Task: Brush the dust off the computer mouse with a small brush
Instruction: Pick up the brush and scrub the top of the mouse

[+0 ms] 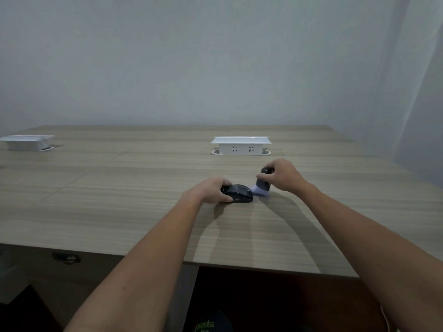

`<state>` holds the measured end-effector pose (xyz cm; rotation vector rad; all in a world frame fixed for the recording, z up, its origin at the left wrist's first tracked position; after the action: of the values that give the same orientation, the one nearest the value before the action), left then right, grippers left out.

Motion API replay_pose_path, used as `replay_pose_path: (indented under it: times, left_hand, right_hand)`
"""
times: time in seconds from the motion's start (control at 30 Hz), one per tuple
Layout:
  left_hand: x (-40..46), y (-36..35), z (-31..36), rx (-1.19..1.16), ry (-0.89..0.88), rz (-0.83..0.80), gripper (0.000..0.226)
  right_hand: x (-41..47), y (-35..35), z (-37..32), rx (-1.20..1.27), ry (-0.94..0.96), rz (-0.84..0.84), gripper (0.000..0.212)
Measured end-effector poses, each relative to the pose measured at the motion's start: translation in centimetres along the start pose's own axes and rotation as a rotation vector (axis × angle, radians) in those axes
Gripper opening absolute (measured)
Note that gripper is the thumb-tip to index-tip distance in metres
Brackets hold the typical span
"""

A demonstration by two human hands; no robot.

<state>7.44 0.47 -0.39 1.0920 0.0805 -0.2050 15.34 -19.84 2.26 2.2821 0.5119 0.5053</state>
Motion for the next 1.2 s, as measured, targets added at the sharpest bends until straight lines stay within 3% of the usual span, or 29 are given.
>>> replay_pose_path:
  times: [0.1,0.17,0.27,0.4,0.57,0.67,0.77,0.83,0.97,1.03,1.13,1.2]
  left_hand:
    - [0.0,0.0,0.0,0.008,0.001,0.004,0.031]
    - [-0.1,-0.1,0.1,0.009,0.006,0.014,0.030]
    - [-0.1,-0.2,0.2,0.015,0.011,0.025,0.031]
    - [0.0,-0.2,0.2,0.009,0.013,0.035,0.030]
    - [-0.1,-0.3,0.4,0.015,0.022,0.046,0.031]
    - [-0.1,-0.3,0.4,0.014,0.027,0.053,0.031]
    - [-0.1,-0.3,0.4,0.018,0.031,0.058,0.032]
    - [-0.1,-0.4,0.5,0.012,0.033,0.063,0.034]
    - [-0.1,-0.5,0.4,0.001,0.026,0.071,0.033]
    - [-0.1,-0.5,0.4,0.002,0.024,0.077,0.032]
    - [-0.1,-0.5,0.4,-0.011,0.017,0.076,0.031]
    - [-0.1,-0.5,0.3,-0.018,0.017,0.073,0.031]
  right_hand:
    - [-0.3,-0.1,0.0,0.166,0.046,-0.042,0.036]
    - [-0.4,-0.3,0.1,0.063,0.044,-0.093,0.031]
    - [-0.3,0.0,0.0,-0.114,0.025,-0.028,0.032]
    - [-0.8,-0.4,0.1,0.163,0.057,-0.044,0.037]
    - [-0.9,0.1,0.5,-0.023,0.018,-0.026,0.026]
    - [-1.1,0.1,0.3,0.178,0.068,-0.052,0.033]
    - [-0.9,-0.3,-0.1,-0.025,0.068,-0.114,0.027]
    - [-0.7,0.0,-0.7,-0.168,0.078,-0.033,0.022]
    - [-0.6,-0.2,-1.1,0.028,0.119,-0.060,0.026]
    - [-0.6,-0.4,-0.8,-0.054,0.085,-0.105,0.029]
    - [-0.5,0.2,-0.5,-0.164,0.069,-0.002,0.027]
    - [-0.6,0.4,-0.4,-0.033,0.089,0.029,0.028]
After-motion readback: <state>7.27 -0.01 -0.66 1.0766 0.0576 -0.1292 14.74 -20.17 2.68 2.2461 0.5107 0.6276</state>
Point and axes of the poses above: each hand's wrist, its own x-axis towards the middle knuckle, its own y-axis out of the back of the hand, z = x × y, the point moved 3 cm from there along x, towards the middle knuckle, and after that the axes turned 9 degrees about -z, right-handed, at the moved point
